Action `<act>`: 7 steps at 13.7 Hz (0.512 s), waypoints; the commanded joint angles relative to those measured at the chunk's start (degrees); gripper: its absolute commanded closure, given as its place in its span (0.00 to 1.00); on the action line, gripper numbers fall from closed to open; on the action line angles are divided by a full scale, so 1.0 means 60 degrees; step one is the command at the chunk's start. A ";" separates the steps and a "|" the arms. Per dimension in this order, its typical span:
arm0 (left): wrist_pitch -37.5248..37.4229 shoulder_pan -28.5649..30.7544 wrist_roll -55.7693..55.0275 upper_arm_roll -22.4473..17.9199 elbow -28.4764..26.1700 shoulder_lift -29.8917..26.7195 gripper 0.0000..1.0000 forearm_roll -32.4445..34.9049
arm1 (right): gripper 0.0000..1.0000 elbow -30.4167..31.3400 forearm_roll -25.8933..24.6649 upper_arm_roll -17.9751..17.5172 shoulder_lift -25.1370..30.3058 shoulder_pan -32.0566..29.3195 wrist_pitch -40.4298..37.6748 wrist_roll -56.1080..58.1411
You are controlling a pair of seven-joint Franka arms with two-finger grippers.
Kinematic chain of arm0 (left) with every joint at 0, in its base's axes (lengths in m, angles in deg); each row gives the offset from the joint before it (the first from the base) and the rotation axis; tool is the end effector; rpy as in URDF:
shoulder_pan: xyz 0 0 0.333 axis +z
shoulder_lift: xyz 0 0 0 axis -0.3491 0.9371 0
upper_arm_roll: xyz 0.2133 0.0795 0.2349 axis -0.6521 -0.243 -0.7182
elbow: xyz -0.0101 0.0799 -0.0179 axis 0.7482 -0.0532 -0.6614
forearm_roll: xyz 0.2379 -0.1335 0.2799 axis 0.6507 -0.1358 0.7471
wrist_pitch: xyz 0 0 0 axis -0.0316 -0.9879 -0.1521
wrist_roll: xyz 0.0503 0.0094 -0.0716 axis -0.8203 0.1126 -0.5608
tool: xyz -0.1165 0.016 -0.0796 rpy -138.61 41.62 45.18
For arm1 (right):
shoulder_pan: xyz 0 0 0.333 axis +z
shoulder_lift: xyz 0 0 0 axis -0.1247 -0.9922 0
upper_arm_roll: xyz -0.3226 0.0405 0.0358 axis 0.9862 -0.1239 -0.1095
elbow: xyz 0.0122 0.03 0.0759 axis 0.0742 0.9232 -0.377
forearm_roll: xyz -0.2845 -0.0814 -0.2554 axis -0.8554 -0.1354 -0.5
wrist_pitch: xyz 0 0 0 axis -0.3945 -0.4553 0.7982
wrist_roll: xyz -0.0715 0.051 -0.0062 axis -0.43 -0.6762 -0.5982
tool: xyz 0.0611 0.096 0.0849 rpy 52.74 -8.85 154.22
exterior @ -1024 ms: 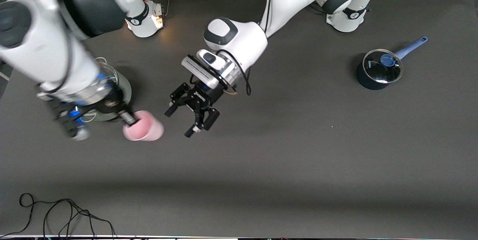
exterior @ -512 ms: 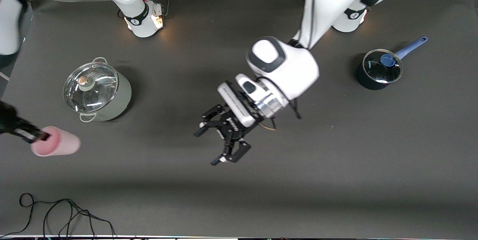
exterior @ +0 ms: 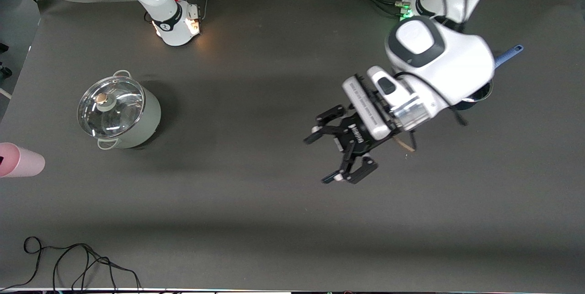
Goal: Transfer pink cup from left to right arm
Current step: 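Carry the cup away with the right gripper while the left gripper withdraws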
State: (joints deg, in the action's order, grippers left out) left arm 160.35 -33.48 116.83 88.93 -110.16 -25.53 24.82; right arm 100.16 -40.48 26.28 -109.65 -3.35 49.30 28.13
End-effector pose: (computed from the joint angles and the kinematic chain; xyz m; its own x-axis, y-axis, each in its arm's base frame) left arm 0.6418 -0.3437 0.5426 -0.0309 -0.5158 0.8562 -0.9300 -0.2991 -0.2137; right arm 0.6711 -0.1593 0.5597 0.9979 -0.0348 0.0546 -0.0363 -0.9990 0.0270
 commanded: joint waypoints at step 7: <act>-0.7218 0.1588 -0.4413 -0.0879 0.0690 -0.2126 0.00 0.7227 | 1.00 0.3814 0.0788 -0.0079 -0.0686 0.0039 0.4999 0.0784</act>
State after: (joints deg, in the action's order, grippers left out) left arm 122.09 -23.74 97.76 84.19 -105.59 -34.32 60.66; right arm 120.73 -38.25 25.80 -114.28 -2.95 77.58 30.33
